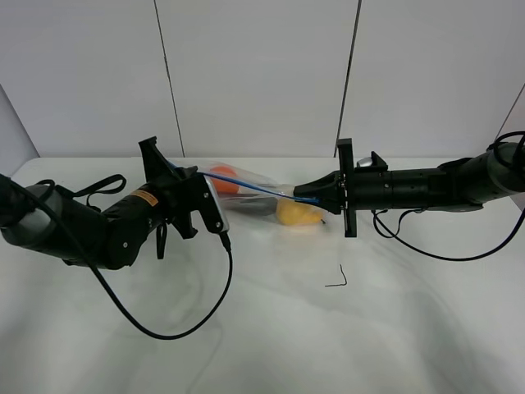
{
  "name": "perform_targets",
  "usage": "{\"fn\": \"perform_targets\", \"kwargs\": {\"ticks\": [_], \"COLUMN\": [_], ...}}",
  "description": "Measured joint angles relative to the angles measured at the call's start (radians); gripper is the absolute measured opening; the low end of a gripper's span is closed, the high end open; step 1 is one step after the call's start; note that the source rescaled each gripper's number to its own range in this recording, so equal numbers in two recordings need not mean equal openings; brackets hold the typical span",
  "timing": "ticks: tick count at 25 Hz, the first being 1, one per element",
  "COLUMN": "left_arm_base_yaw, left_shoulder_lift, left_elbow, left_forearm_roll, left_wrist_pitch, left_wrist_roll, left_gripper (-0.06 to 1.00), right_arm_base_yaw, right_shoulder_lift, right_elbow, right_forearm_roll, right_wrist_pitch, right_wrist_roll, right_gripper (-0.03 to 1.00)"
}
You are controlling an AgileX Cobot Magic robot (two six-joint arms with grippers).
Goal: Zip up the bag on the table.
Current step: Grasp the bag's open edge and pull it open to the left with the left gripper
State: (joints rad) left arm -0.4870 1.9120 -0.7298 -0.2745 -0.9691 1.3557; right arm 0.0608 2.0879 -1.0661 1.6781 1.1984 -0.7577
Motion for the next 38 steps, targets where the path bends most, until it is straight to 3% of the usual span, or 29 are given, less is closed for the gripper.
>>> {"fn": "perform_targets", "kwargs": {"ticks": [13, 23, 26, 31, 33, 38], "left_arm_base_yaw": [0.169, 0.178, 0.180, 0.189, 0.193, 0.240], "left_shoulder_lift": [0.000, 0.000, 0.000, 0.002, 0.012, 0.047], "left_elbow": [0.004, 0.011, 0.012, 0.015, 0.015, 0.016], "left_forearm_roll": [0.005, 0.031, 0.037, 0.039, 0.036, 0.018], "left_wrist_pitch": [-0.018, -0.022, -0.025, -0.031, -0.037, -0.041], "left_wrist_roll": [0.000, -0.067, -0.117, -0.218, -0.266, -0.416], "left_gripper": [0.00, 0.00, 0.11, 0.48, 0.59, 0.67], "right_arm_base_yaw": [0.000, 0.000, 0.000, 0.000, 0.000, 0.000], "right_shoulder_lift": [0.000, 0.000, 0.000, 0.000, 0.000, 0.000], "right_elbow": [-0.003, -0.004, -0.004, -0.004, -0.004, -0.004], "right_forearm_roll": [-0.005, -0.004, -0.012, -0.023, -0.023, -0.025], "right_wrist_pitch": [0.001, 0.002, 0.002, 0.002, 0.002, 0.002], "right_wrist_roll": [0.003, 0.003, 0.003, 0.003, 0.003, 0.003], "right_gripper": [0.00, 0.00, 0.00, 0.00, 0.00, 0.00]}}
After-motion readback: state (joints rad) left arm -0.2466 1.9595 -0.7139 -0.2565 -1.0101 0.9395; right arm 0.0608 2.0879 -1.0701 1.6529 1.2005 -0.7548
